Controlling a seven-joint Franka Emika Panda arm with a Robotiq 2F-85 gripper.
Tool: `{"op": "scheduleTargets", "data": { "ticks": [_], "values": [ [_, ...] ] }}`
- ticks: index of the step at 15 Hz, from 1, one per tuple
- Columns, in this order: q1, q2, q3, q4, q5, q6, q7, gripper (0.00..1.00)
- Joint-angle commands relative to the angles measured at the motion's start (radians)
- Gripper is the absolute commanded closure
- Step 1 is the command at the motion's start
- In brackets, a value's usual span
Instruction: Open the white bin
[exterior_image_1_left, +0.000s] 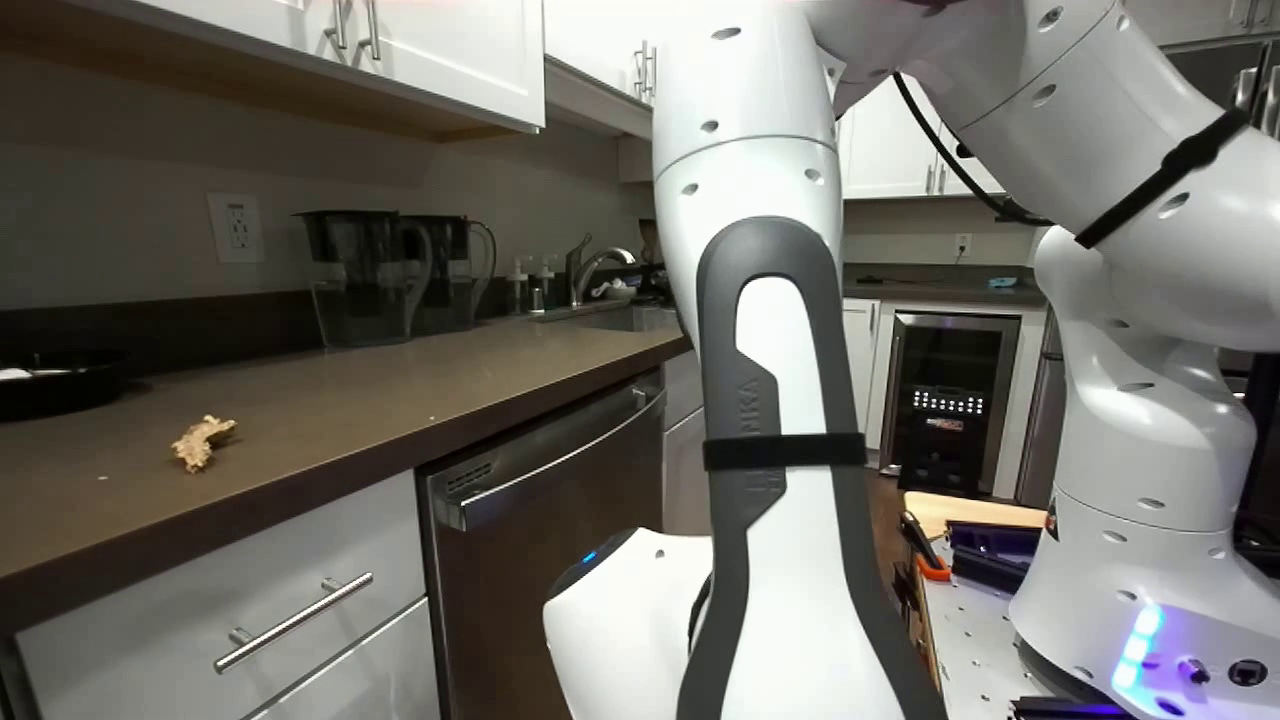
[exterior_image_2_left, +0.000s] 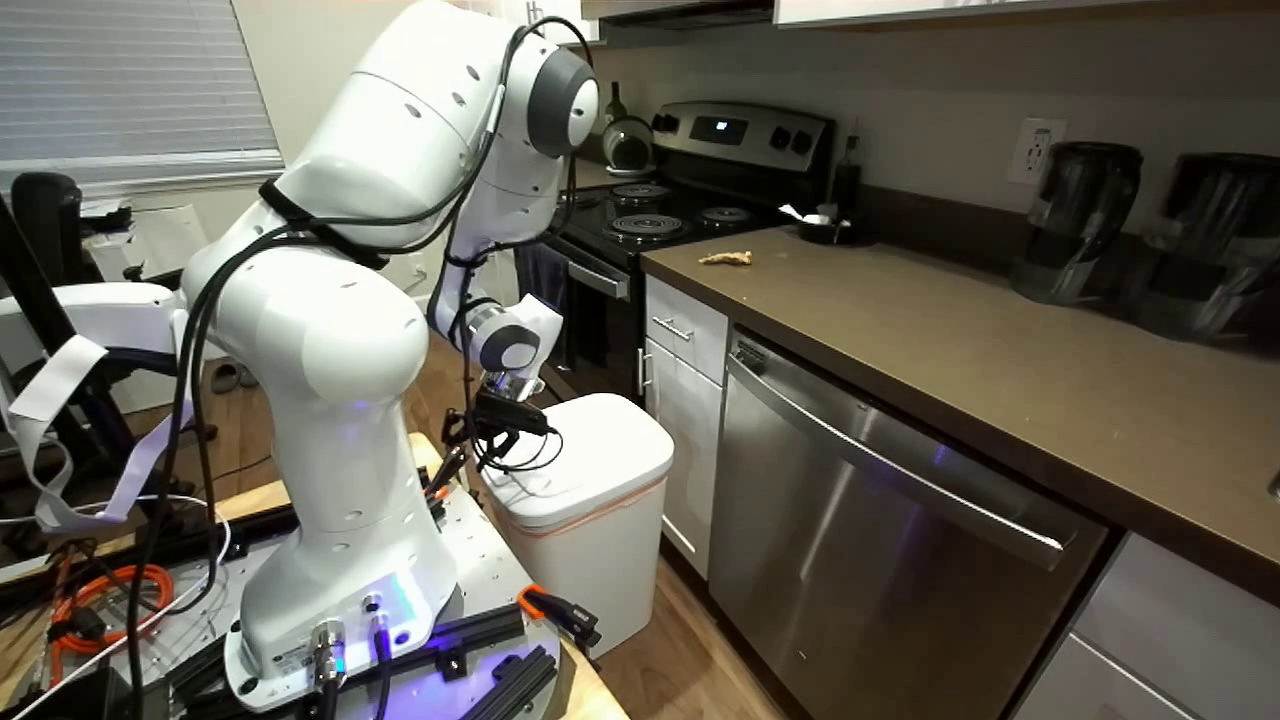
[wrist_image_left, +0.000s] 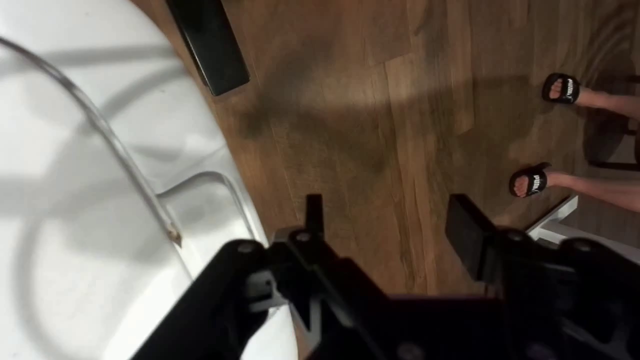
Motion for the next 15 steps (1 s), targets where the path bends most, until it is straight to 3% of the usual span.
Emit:
{"op": "scheduleTargets", "data": {
  "ticks": [1,5,8,15],
  "values": [
    [-0.082,0.035,0.066,-0.004,-0.099,0.069,0.074,0.67],
    [-0.133,0.072,0.105,-0.014,-0.191,0.179,0.109,0.92],
    [-0.154,0.099,0.112,-0.027,-0.283,0.274,0.139,0.98],
    [-0.144,0.141,0.070,-0.052,-0.510,0.422,0.244,0.94]
  ]
}}
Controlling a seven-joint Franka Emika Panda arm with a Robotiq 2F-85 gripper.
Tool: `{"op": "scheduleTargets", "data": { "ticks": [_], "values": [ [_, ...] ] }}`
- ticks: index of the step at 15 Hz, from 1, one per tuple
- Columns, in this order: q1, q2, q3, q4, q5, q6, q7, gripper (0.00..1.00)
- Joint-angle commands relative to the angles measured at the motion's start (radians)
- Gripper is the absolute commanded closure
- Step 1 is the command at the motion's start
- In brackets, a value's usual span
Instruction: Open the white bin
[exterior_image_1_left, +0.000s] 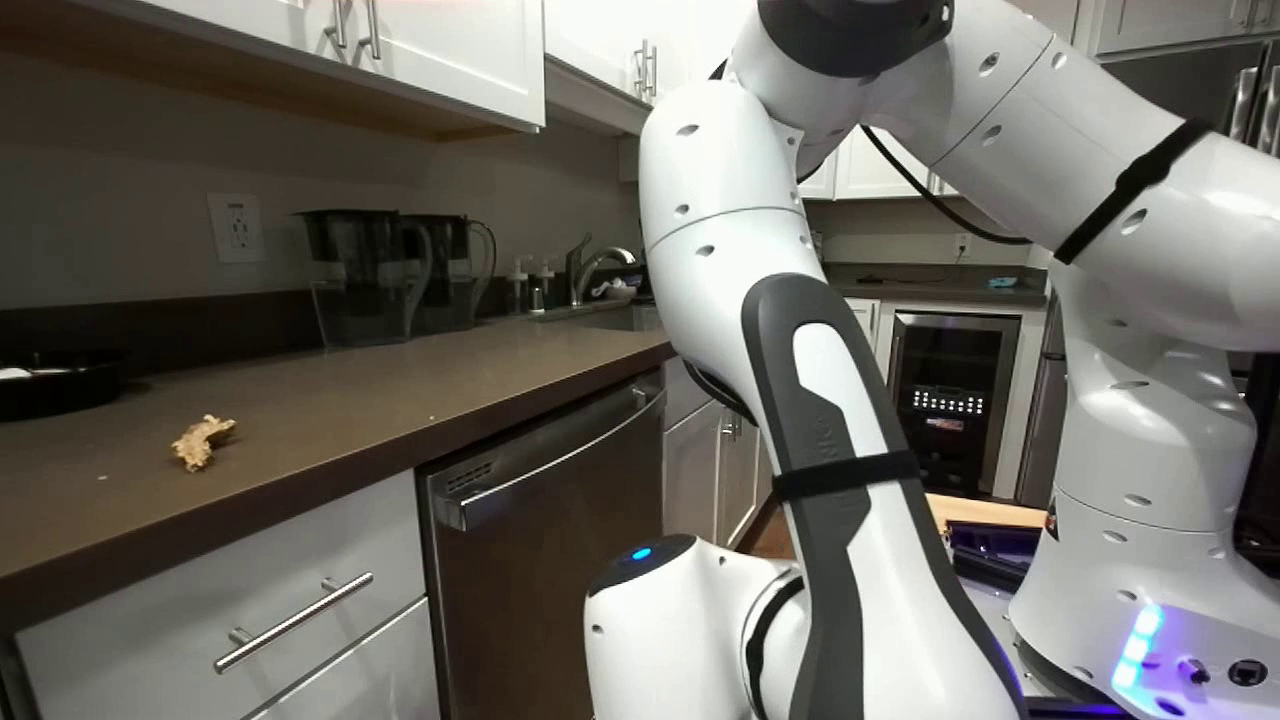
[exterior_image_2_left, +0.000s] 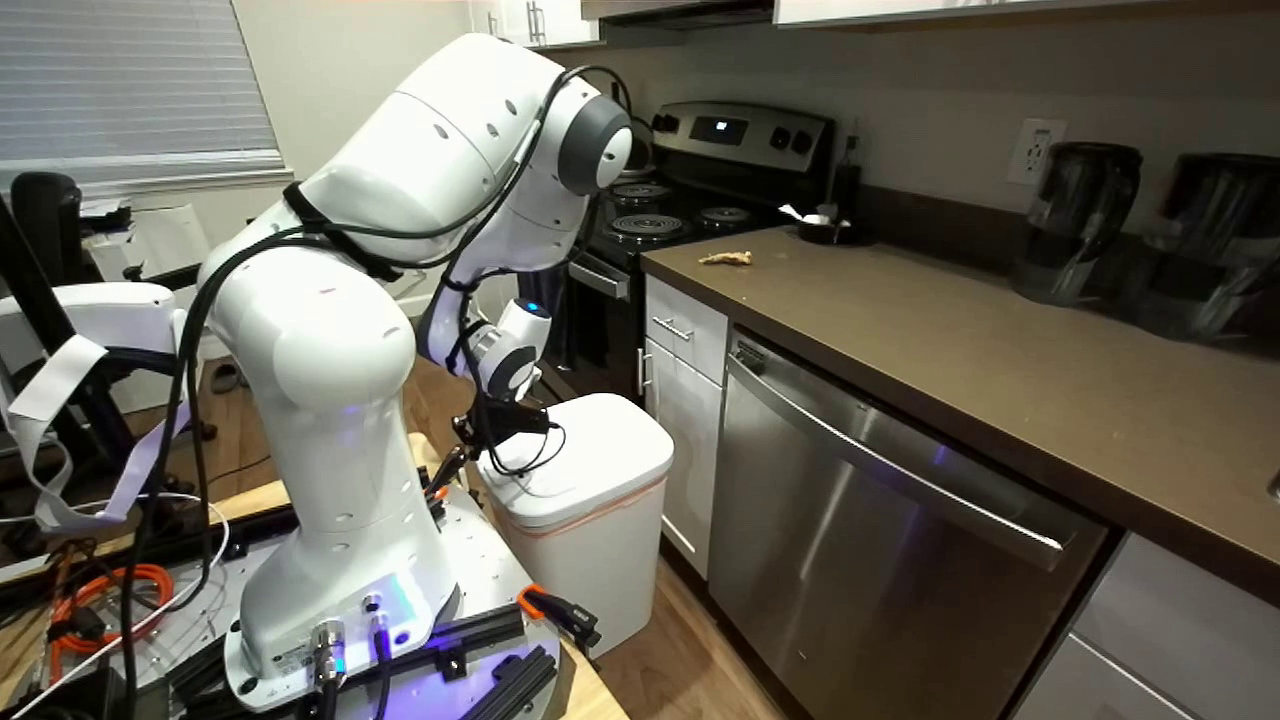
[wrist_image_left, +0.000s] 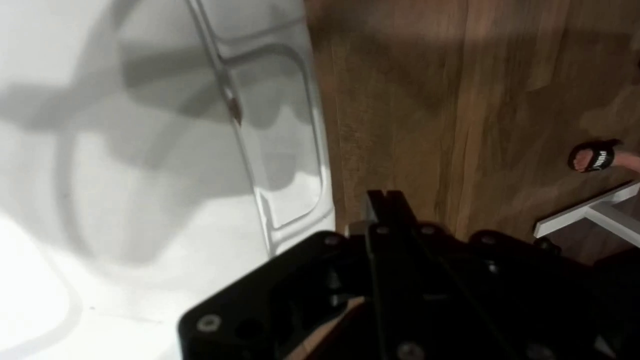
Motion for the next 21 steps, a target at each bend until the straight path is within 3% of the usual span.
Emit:
{"op": "scheduleTargets", "data": {
  "ticks": [1,9,17,21],
  "values": [
    [-0.004,0.017,-0.015,-0.033,-0.118,0.100,0.070,0.95],
    [0.047,0.016,-0.076,-0.015,-0.266,0.091,0.154,0.96],
    [0.036,-0.019,-0.069,0.048,-0.248,-0.142,0.229,0.93],
    [0.037,-0.056,-0.070,0.084,-0.243,-0.204,0.239,0.96]
  ]
}}
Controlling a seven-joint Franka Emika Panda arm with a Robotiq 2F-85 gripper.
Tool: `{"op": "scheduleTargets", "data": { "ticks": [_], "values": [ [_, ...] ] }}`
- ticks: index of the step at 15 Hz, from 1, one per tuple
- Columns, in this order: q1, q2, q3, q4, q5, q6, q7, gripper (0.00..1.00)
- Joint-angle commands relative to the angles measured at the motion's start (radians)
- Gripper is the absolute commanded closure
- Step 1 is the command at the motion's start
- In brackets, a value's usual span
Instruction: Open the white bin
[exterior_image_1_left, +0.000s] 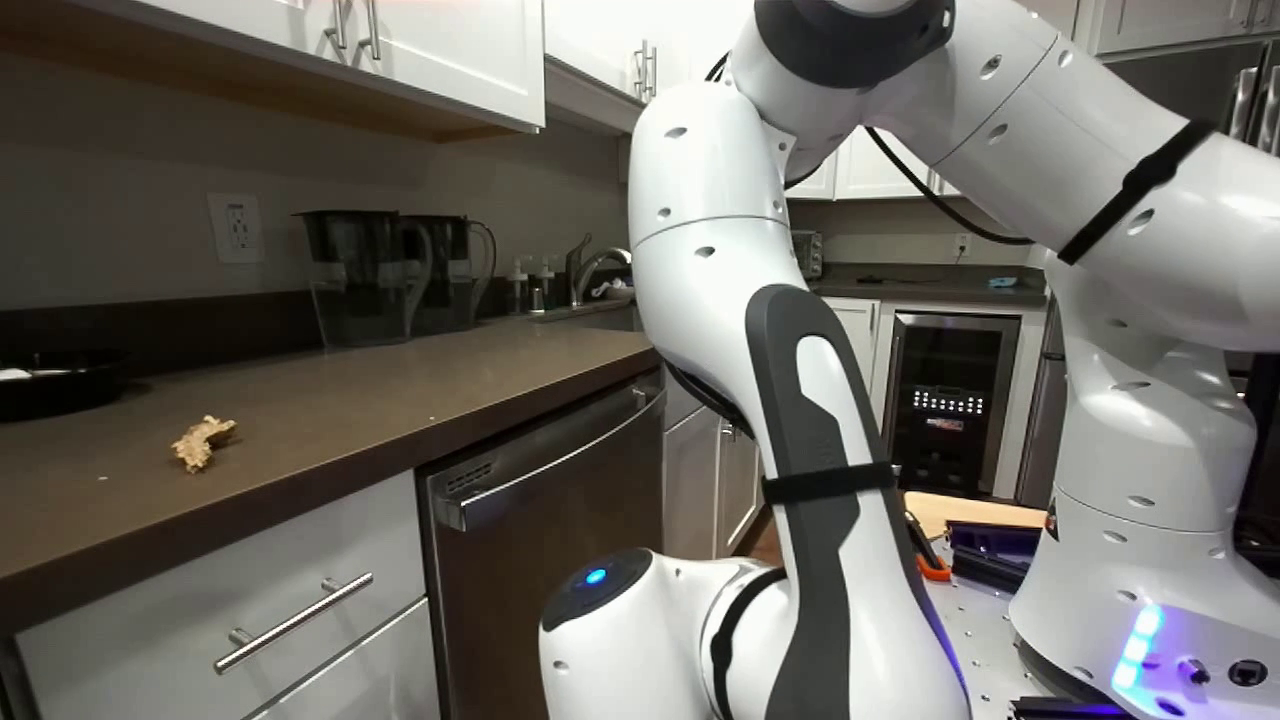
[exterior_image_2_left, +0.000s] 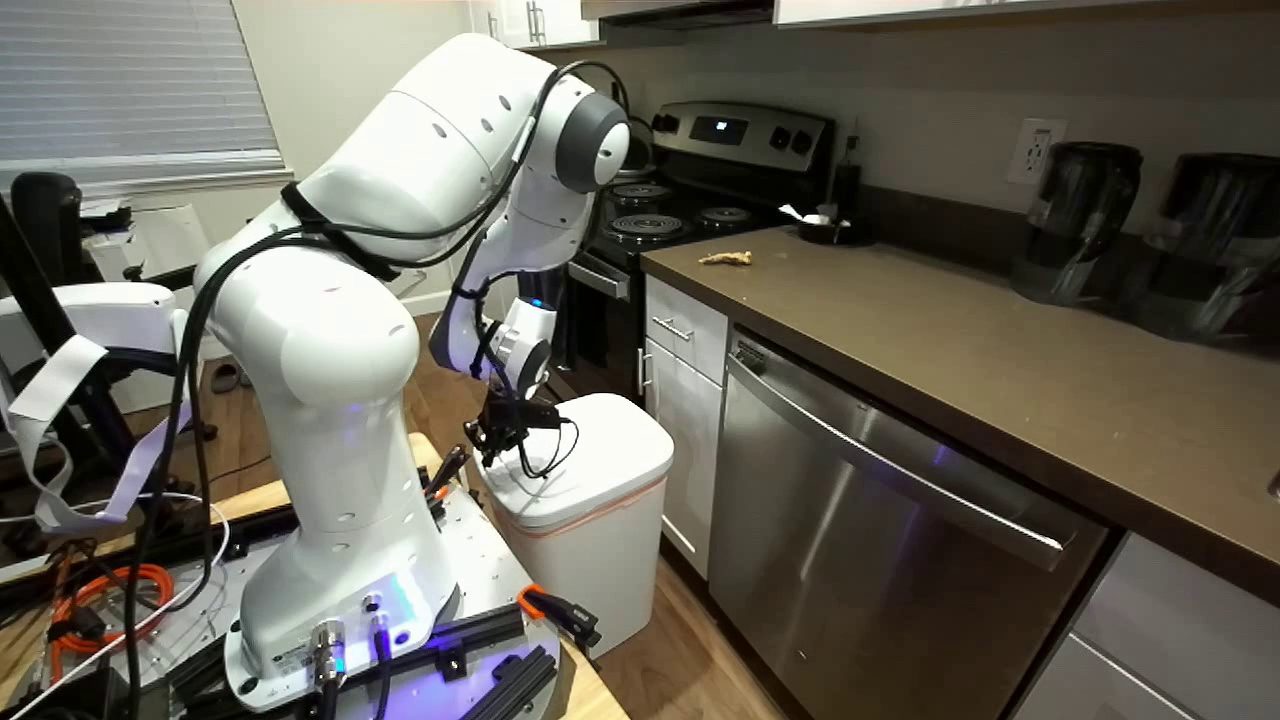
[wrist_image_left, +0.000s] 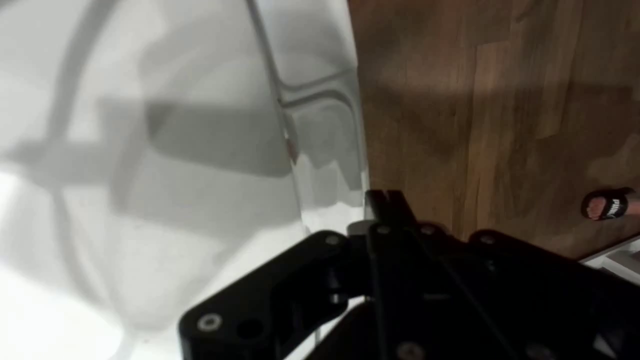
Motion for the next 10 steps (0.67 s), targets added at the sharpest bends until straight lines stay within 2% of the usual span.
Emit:
{"op": "scheduleTargets", "data": {
  "ticks": [1,10],
  "values": [
    [0.002,-0.061,0.001,0.011,-0.005,-0.062,0.033,0.95],
    [0.020,-0.067,-0.040,-0.028,-0.020,-0.021,0.026,0.95]
  ]
}}
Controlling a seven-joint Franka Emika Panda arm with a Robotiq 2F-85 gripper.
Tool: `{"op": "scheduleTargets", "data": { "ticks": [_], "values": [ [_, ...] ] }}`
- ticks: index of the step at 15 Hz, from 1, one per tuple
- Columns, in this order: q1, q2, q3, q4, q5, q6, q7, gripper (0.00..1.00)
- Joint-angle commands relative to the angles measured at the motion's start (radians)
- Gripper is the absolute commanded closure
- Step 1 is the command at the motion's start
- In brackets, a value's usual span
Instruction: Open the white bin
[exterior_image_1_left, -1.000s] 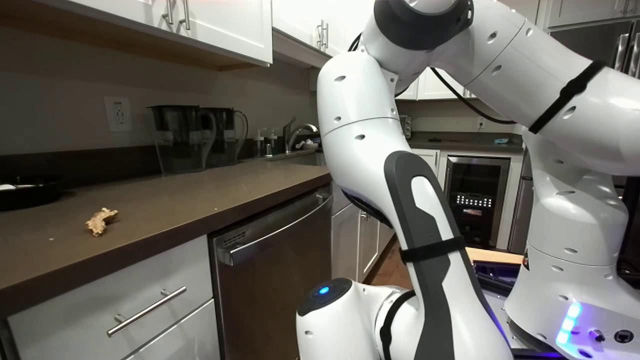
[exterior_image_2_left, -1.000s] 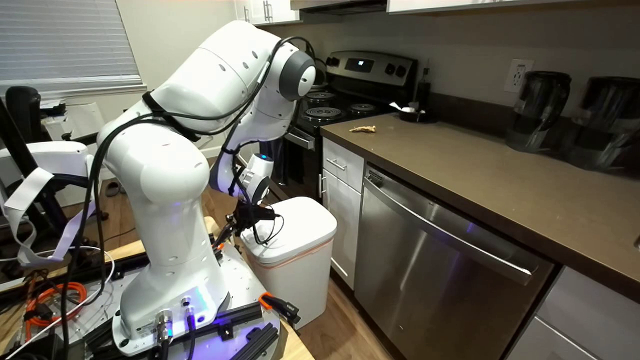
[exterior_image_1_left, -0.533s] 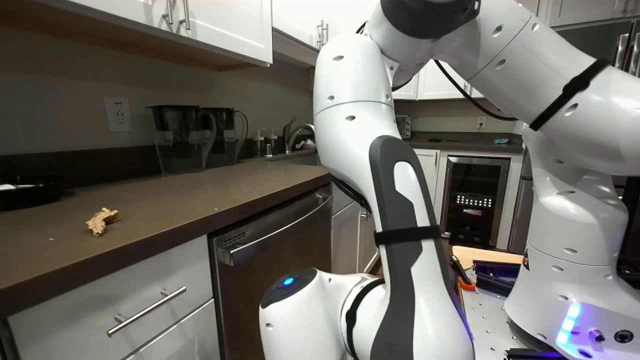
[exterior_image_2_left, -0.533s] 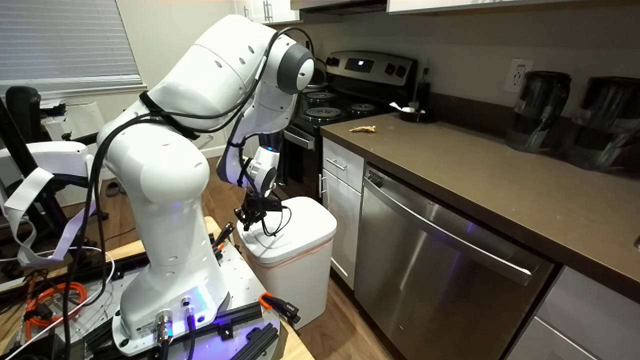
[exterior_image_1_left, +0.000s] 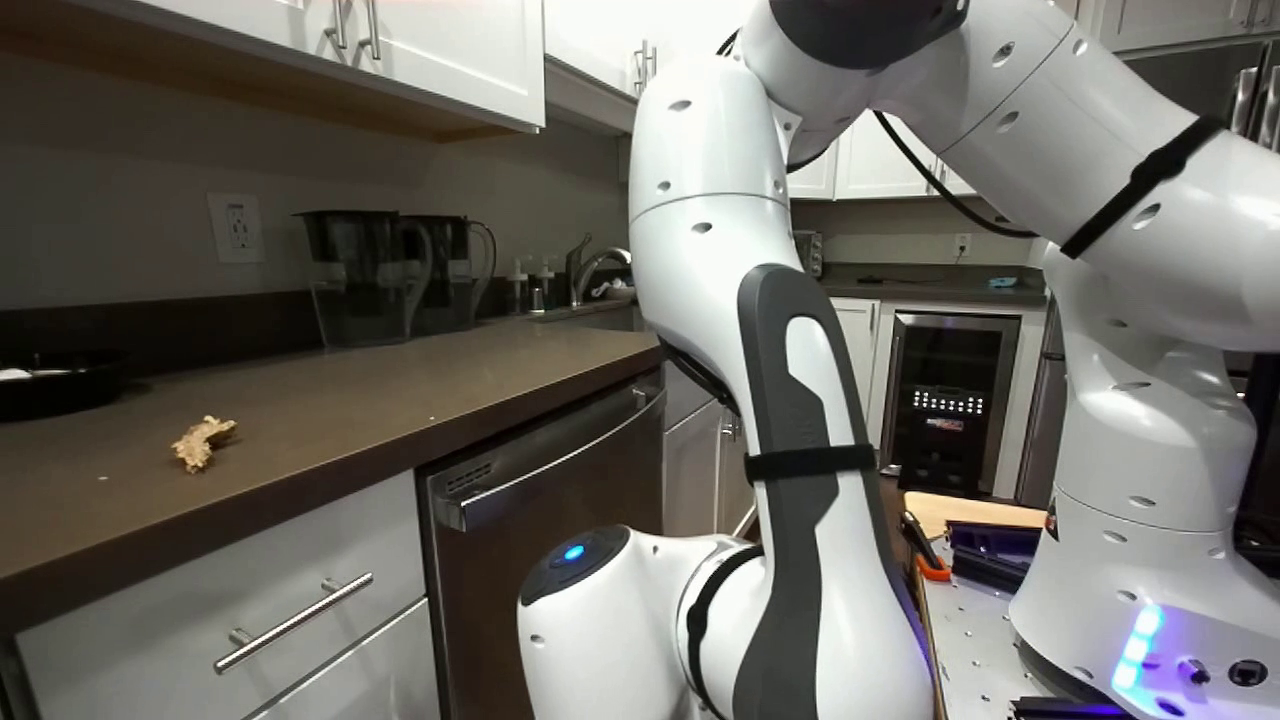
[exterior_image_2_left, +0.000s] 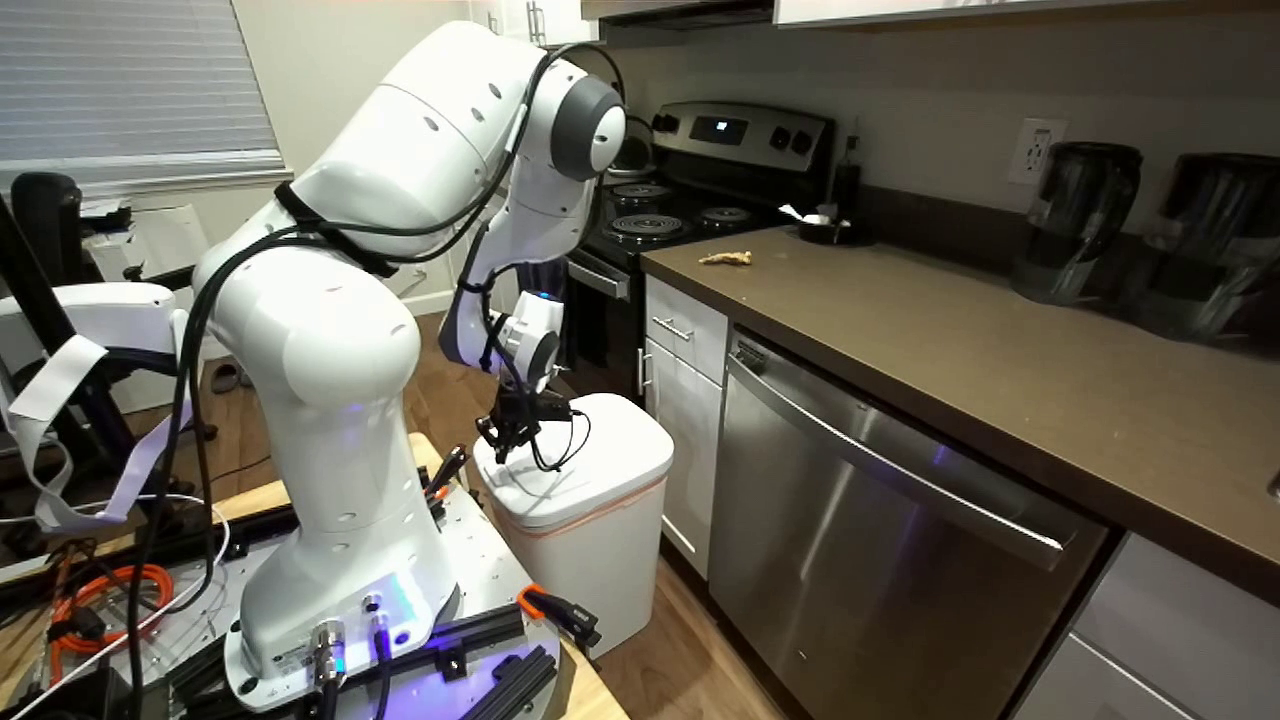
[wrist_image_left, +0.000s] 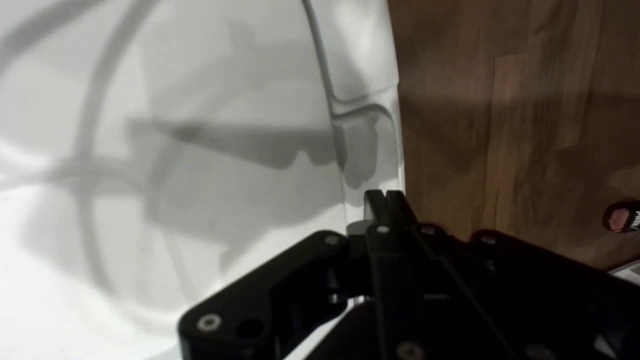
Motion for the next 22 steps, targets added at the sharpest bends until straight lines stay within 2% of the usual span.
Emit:
{"op": "scheduleTargets", "data": {
  "ticks": [1,3,10,17,22],
  "values": [
    [0.007,-0.022,-0.010,-0.041,-0.020,0.022,0.021,0.95],
    [0.006,-0.018,-0.012,-0.048,-0.022,0.041,0.020,0.95],
    [0.016,0.012,-0.035,-0.099,-0.056,0.258,0.024,0.95],
    [0.106,0.033,-0.097,-0.110,-0.091,0.334,0.034,0.95],
    [0.162,0.080,-0.115,-0.074,-0.091,0.319,0.031,0.95]
  ]
}}
